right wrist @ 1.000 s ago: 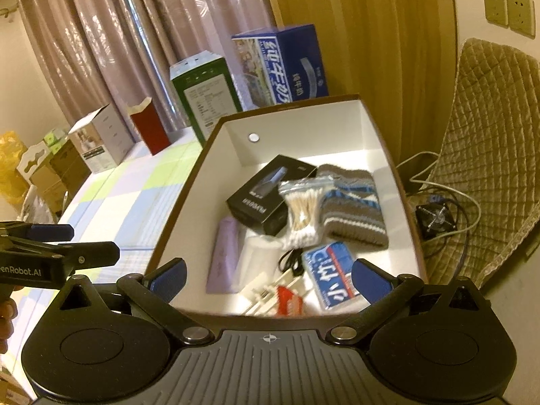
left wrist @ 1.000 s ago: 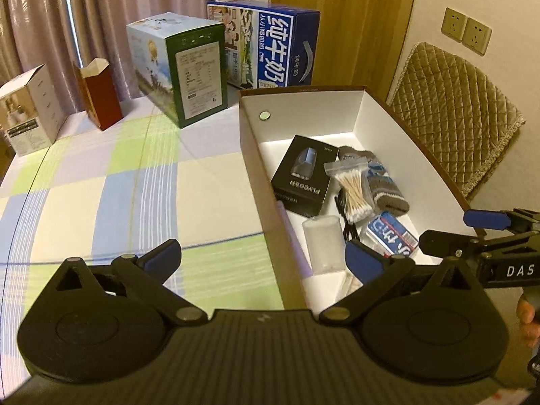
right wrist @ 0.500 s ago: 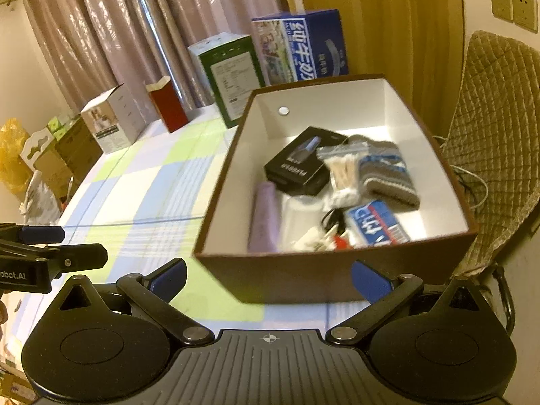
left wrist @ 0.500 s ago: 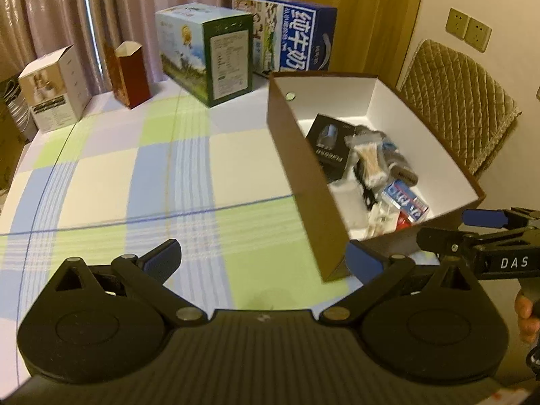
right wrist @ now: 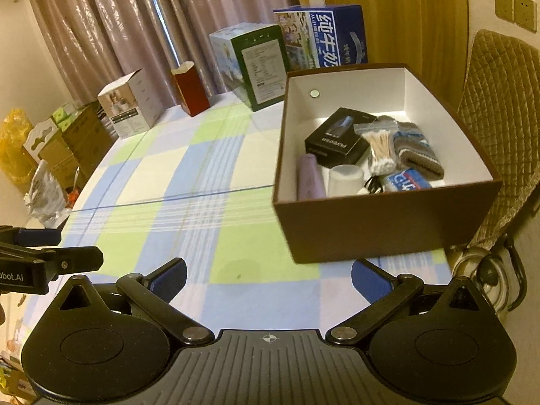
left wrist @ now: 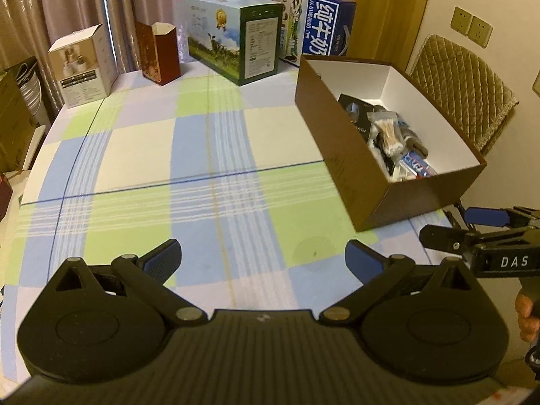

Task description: Organize objects

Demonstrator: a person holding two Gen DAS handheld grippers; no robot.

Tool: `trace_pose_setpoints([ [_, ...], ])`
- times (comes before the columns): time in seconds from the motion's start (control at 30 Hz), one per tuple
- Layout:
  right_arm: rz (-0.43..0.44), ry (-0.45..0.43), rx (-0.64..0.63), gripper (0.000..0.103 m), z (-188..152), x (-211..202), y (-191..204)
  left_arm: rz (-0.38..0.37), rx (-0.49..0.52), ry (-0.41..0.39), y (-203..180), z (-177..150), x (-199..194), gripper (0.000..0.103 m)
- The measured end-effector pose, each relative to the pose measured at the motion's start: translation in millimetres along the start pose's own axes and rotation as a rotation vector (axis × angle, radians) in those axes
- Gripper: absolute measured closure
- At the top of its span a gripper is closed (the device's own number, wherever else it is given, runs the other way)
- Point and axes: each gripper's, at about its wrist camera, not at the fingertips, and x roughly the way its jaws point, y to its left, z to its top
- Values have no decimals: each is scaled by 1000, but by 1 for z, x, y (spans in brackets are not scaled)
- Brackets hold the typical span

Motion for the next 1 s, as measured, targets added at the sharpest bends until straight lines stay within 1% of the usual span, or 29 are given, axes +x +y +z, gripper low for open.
trace_pose_setpoints([
  [0.43,-7,25,-9,2,-31,-9,43,-21,-8,17,35,-34,-23,1],
  [1.0,12,58,-36,2,-54,-4,84,-12,-35,42,73,-72,-42,1],
])
